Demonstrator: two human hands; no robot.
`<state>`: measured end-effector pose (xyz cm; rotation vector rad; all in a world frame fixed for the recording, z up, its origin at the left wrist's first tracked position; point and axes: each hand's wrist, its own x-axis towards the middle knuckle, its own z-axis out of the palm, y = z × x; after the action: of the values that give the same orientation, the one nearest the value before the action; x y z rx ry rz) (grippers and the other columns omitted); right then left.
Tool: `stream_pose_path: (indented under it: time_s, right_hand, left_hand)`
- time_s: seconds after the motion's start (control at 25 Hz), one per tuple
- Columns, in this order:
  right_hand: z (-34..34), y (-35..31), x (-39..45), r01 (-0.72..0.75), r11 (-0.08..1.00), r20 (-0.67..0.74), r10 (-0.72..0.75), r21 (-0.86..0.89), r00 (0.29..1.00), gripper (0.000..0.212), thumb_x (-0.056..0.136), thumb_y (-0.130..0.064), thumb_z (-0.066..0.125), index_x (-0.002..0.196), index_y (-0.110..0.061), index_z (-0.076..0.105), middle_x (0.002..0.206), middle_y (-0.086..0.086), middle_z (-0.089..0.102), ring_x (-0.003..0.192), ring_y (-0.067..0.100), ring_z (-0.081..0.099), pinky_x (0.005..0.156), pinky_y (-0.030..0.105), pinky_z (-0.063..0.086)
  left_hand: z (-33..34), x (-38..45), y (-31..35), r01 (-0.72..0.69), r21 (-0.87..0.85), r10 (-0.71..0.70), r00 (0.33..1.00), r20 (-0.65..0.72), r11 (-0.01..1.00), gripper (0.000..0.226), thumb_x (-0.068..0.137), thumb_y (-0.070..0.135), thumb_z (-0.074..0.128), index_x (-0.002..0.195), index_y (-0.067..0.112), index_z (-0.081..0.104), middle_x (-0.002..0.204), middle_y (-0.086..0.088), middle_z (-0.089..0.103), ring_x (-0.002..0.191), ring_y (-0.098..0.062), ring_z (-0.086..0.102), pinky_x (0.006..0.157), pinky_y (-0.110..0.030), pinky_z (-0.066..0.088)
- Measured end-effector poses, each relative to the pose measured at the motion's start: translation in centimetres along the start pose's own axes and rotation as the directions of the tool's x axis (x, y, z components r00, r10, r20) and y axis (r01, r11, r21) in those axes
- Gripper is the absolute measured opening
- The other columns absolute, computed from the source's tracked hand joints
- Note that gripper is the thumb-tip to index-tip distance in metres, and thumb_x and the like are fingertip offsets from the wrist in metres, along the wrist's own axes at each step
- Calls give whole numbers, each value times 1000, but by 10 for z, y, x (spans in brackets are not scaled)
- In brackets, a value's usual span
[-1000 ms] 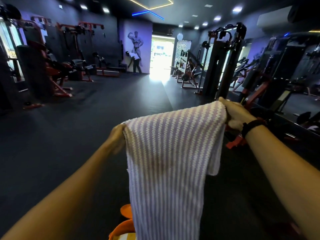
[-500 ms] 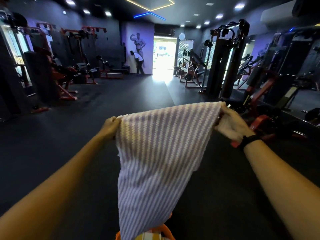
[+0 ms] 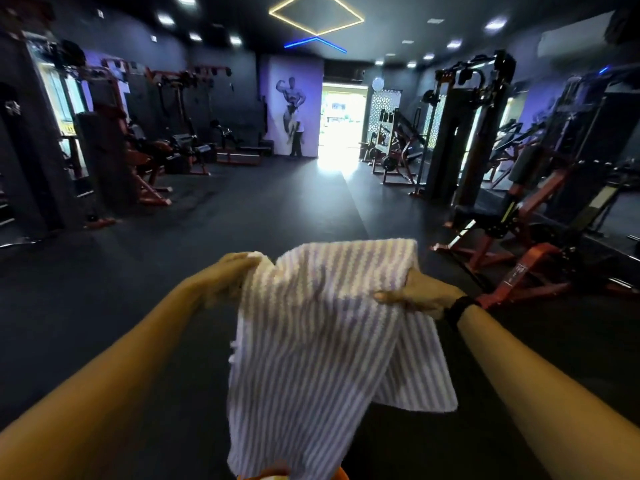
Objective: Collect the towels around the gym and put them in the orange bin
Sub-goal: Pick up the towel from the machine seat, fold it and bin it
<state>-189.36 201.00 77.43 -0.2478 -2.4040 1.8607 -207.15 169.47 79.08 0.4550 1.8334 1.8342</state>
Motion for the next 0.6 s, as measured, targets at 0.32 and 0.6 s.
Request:
stream_pose_path:
  time_s: [0.32, 0.6]
  right_hand:
    - [7, -12, -5, 80, 989, -7, -80, 122, 997, 50, 70, -23, 83, 115, -11, 63, 103, -2, 72, 100, 18, 65, 73, 22, 56]
    - [3, -2, -9, 20, 993, 49, -26, 115, 998, 81, 44, -47, 92, 109, -6, 67, 106, 11, 71, 94, 20, 68, 85, 35, 56]
  left_hand:
    - [-7, -11, -4, -66, 64, 69, 997, -42, 996, 50, 66, 37, 77, 111, 22, 60, 109, -2, 65, 95, -17, 62, 73, -34, 53]
    - [-13, -16, -17, -26, 92, 26, 1000, 6, 995, 58, 63, 48, 79, 108, 16, 64, 111, -11, 67, 94, -22, 61, 80, -38, 47]
